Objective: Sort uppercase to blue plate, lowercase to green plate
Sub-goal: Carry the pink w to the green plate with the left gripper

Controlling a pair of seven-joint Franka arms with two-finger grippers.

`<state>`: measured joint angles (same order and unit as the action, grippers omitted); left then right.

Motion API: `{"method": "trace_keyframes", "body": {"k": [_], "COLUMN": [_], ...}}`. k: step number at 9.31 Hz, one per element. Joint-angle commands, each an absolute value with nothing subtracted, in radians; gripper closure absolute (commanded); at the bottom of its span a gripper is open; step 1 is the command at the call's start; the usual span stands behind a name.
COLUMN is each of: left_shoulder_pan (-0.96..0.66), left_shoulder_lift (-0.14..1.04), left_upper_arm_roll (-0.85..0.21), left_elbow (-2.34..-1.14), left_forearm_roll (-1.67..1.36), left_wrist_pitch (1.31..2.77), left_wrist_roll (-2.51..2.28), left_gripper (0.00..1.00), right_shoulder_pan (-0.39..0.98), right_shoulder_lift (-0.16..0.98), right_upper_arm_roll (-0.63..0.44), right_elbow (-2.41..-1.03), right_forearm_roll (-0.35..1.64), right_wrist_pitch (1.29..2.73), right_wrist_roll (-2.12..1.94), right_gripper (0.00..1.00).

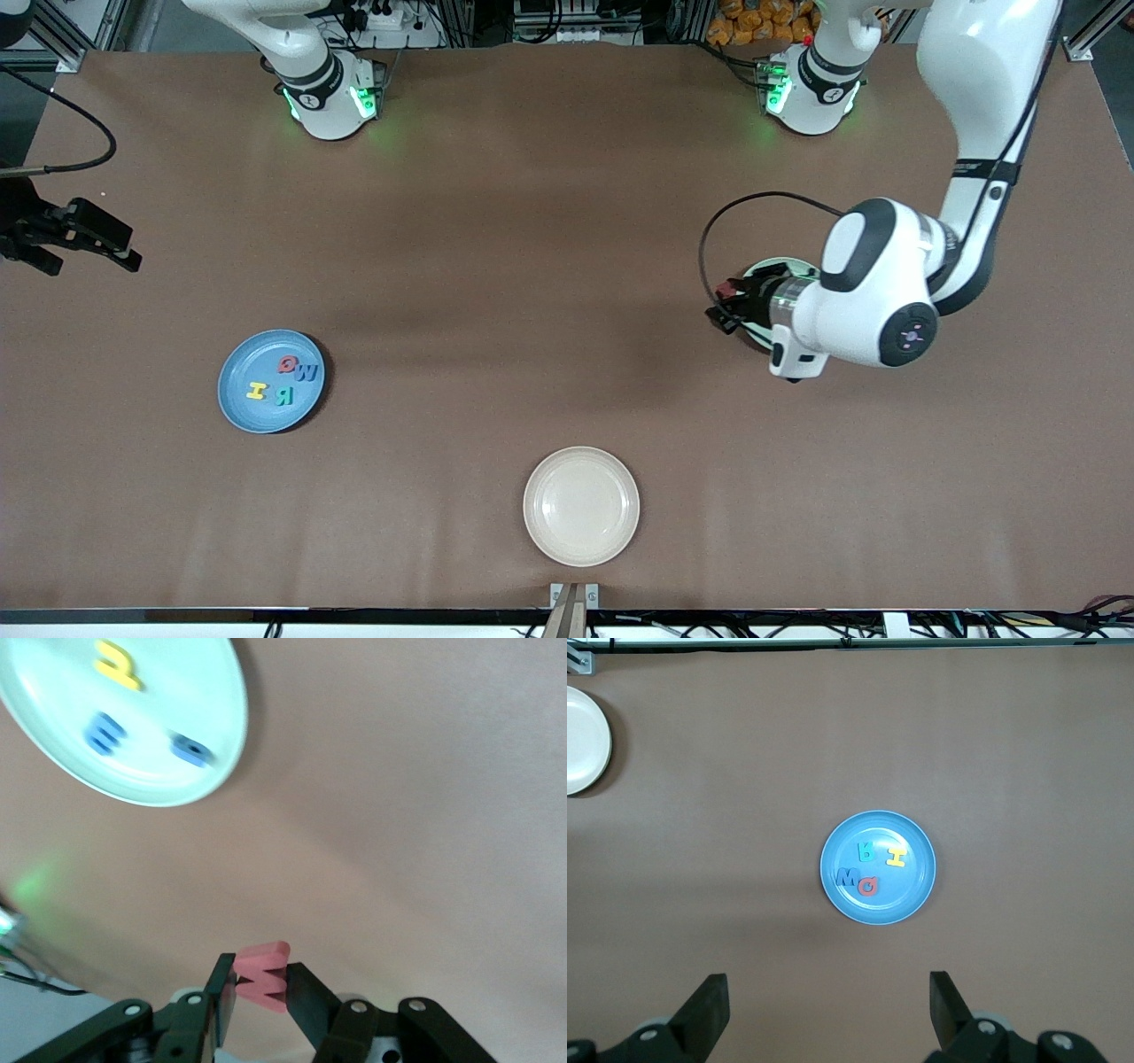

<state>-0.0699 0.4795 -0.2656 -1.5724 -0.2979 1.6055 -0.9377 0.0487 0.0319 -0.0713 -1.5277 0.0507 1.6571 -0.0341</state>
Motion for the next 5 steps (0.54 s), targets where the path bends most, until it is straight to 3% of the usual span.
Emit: {"method": "trace_keyframes", "body": {"k": [1, 5], "left_shoulder_pan": [-0.083, -0.087], "left_shoulder_lift": [0.422, 0.434], "left_upper_arm_roll": [-0.155, 0.001], "left_elbow": [-1.605, -1.728], "left_forearm_roll": [-0.321, -0.232], "left_wrist_pitch": [1.492, 1.471], "left_wrist_roll": [-0.798, -0.553], "left_gripper": [0.88, 0.88], "right_shoulder_pan": [0.043, 0.046], "right_shoulder_lift": [0.037, 0.037], "right_upper_arm_roll": [-0.069, -0.067], "right_elbow": [-1.506, -1.506], "right_forearm_roll": [0.058, 0.060], "right_wrist_pitch": [1.644, 1.641], "right_wrist_roll": [-0.018, -0.015], "right_gripper": [0.00, 0.00]}}
